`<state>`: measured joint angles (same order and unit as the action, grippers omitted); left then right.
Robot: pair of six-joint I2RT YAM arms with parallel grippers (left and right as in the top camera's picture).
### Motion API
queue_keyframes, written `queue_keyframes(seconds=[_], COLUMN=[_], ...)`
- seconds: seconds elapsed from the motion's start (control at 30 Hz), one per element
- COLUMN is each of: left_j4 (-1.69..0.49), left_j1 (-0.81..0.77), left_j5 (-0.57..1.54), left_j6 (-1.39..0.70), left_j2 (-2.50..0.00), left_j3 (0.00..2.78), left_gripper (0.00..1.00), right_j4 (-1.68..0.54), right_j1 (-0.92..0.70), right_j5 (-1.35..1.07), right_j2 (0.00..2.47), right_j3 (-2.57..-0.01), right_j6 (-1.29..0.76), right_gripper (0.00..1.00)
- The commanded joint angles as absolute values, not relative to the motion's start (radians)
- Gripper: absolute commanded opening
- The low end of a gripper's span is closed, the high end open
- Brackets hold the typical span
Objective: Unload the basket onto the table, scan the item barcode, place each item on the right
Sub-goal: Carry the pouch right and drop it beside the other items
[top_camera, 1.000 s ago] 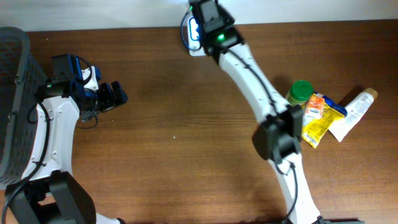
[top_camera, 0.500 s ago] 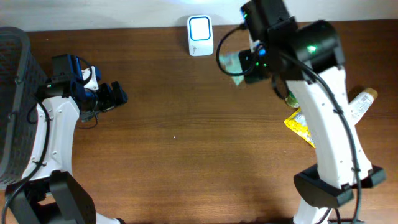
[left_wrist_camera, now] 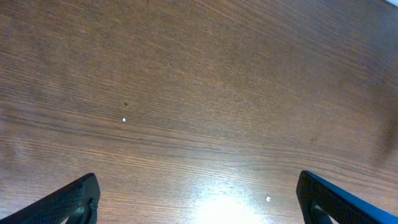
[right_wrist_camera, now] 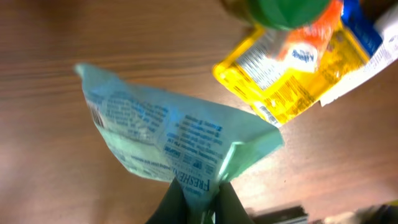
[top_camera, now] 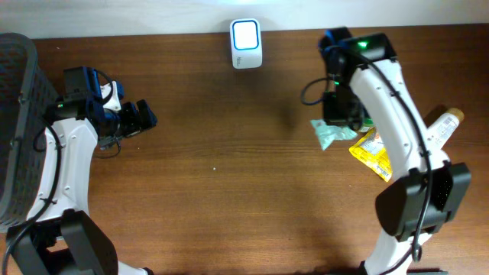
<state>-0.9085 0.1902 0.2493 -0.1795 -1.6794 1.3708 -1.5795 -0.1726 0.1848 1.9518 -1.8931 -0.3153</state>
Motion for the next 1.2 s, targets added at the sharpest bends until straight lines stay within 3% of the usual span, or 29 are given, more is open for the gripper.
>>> queue_keyframes(seconds=[0.0,0.23,0.3,0.37,0.7,0.87,0.93,0.97,1.17], left_j4=[-0.910,-0.910,-0.910,-0.910,-0.910,-0.910,-0.910,-0.910,-0.910], left_j1=[0.193,0.193,0.193,0.193,0.193,0.193,0.193,0.193,0.193], left_j5=[0.246,0.246,0.246,0.246,0.246,0.246,0.246,0.246,0.246], left_j6=[-0.178,-0.178,-0.178,-0.178,-0.178,-0.178,-0.178,-0.178,-0.178], left_j2=[-1.694,-1.694,-1.694,-1.694,-1.694,-1.694,-1.694,-1.694,-1.694], left_j3=[1.369,1.369,1.369,1.369,1.369,1.369,1.369,1.369,1.369], left_gripper=[0.99,0.99,0.99,0.99,0.99,0.99,0.99,0.99,0.99], right_j4=[-1.496,-1.333,-1.331,-1.340,-1.564,-1.644,-1.647,-1.647,-1.676], right_j1=[-0.076,0.049,0.060,0.066,0.044,-0.087,-0.154,-0.183,-0.250], right_j5=[0.190,0.149,0.149,0.144,0.105,0.037,0.037,0.037,0.030], right_j2=[1.948,1.948,1.948,1.948,1.797,1.605,1.522,1.480,1.291], right_j3=[-1.753,-1.599,-1.599,-1.600,-1.847,-2.056,-2.094,-2.101,-2.101], right_j6=[-0.358,-0.357,-0.356,-0.351,-0.268,-0.259,-0.259,-0.259,-0.268], right_gripper=[0.04,0.06,0.26,0.35,0.41,0.43,0.55,0.99,0.98])
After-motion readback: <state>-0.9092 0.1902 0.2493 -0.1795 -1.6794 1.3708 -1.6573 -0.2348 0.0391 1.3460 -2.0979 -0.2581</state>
